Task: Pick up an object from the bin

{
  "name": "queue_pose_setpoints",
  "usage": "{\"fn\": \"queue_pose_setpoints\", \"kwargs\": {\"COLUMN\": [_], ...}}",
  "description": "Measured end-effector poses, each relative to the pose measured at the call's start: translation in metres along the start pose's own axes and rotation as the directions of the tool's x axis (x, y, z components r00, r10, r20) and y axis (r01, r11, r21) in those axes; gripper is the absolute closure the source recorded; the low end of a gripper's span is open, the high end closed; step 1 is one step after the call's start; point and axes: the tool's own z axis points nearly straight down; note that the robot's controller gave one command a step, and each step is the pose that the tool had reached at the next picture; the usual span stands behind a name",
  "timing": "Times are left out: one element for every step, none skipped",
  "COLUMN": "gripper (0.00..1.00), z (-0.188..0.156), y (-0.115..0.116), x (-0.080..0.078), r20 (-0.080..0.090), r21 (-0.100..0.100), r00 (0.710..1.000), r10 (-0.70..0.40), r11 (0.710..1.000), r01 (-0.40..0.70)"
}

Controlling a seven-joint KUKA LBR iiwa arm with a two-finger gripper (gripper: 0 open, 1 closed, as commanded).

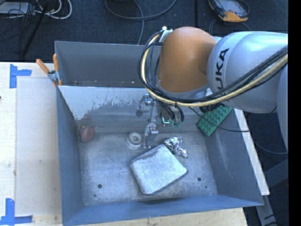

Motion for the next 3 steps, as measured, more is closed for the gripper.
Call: {"fn": "queue_pose_setpoints", "kwargs": {"gripper": [0.0,0.0,0.0], "z": [0.105,0.113,0.085], "y": [-0.044,-0.037,-0.126], "x": [-0.003,-0.015,-0.012], "r20": [0.014,0.03,0.01], "r21": [-0.003,-0.005,0.005], "r00": [0.994,0.999,0.959], "r10": [-0.109,-0.027,-0.283], "r11": [0.994,1.0,0.959], "r01": [0.109,0.027,0.283]}}
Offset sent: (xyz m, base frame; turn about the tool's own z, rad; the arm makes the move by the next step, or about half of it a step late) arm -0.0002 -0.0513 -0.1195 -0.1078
